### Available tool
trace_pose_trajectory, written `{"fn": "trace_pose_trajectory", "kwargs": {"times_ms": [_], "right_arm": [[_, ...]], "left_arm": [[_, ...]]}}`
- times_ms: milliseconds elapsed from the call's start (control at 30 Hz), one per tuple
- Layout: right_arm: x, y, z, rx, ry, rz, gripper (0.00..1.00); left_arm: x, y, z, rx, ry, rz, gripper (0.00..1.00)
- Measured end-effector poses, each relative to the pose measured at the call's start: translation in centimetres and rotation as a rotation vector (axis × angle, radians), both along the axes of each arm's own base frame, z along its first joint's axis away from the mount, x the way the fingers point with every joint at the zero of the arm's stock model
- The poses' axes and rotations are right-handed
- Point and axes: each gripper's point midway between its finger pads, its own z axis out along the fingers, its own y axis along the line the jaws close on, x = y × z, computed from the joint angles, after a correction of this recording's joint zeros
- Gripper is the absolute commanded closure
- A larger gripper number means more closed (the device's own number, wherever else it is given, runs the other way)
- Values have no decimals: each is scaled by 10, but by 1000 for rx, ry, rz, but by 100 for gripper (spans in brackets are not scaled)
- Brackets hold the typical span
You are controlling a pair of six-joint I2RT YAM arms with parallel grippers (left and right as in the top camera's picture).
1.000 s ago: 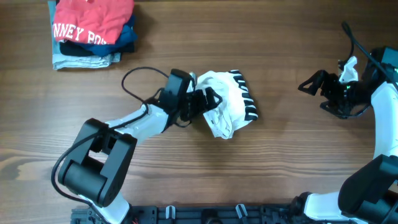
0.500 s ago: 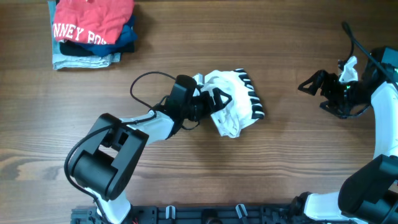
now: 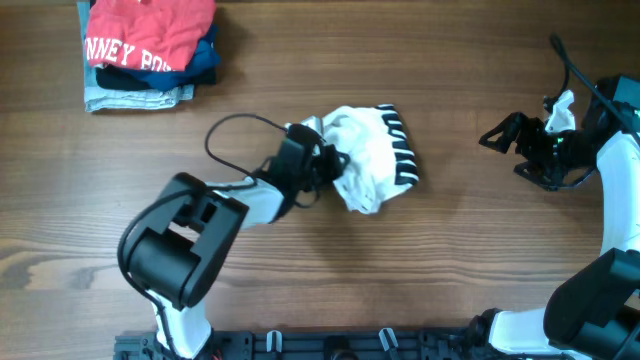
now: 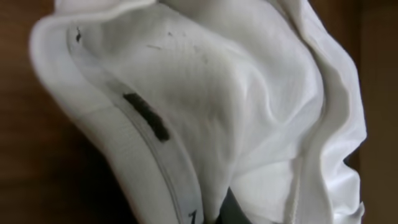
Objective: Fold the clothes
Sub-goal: 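Carry the bundle left and place it on top of the clothes stack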
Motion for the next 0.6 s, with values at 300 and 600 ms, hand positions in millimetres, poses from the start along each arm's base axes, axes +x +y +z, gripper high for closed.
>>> {"fn": "trace_pose_trajectory", "kwargs": {"times_ms": [300, 600], "right_arm": [[0, 0, 0, 0, 0, 0, 4], [0, 0, 0, 0, 1, 0, 5]], "left_arm": [[74, 113, 17, 94, -200, -14, 96], [138, 138, 68, 396, -531, -41, 96]]}}
